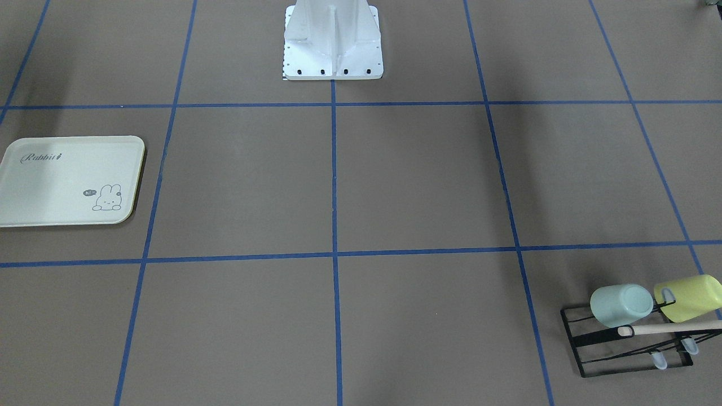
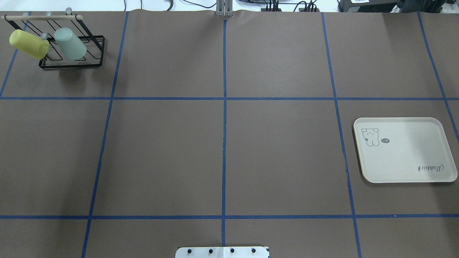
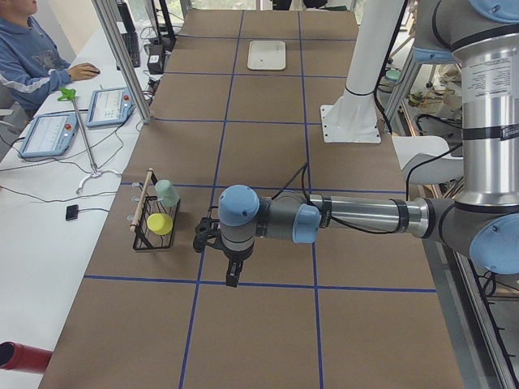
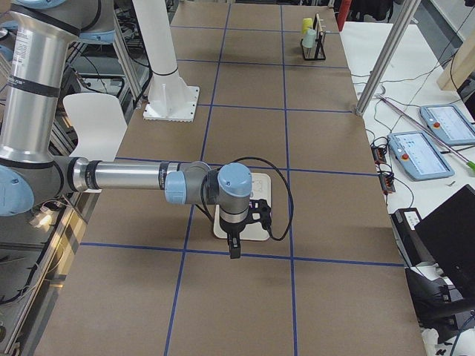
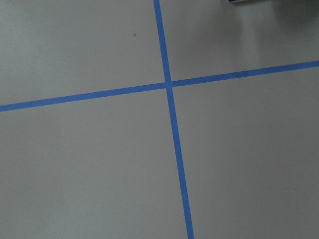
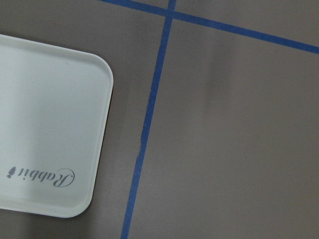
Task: Left arm grabs green cup and hands to right arm on tray
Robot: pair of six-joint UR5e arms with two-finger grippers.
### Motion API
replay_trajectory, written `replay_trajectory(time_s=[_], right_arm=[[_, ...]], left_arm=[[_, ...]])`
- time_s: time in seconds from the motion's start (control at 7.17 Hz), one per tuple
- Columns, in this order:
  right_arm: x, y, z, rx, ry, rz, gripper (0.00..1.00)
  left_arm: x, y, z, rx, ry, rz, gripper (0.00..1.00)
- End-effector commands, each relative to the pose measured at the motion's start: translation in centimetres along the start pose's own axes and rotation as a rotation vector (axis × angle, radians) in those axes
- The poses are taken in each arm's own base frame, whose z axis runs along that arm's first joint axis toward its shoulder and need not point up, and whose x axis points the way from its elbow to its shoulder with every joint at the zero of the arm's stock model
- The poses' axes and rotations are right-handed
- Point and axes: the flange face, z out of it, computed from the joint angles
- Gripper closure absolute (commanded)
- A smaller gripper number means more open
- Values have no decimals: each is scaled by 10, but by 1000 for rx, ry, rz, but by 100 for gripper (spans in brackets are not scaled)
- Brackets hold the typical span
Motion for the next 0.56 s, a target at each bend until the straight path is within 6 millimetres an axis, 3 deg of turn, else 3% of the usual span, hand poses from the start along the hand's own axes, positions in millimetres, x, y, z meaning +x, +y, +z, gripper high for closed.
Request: replay_trajectory(time_s=[0.0, 0.42], right_arm=[[0, 1, 0, -1, 0, 0, 0], [-2, -1, -3, 10, 0, -8, 0]], left_arm=[[1, 2, 0, 8, 2, 8, 0], [-3, 4, 2, 2, -6, 2, 0]])
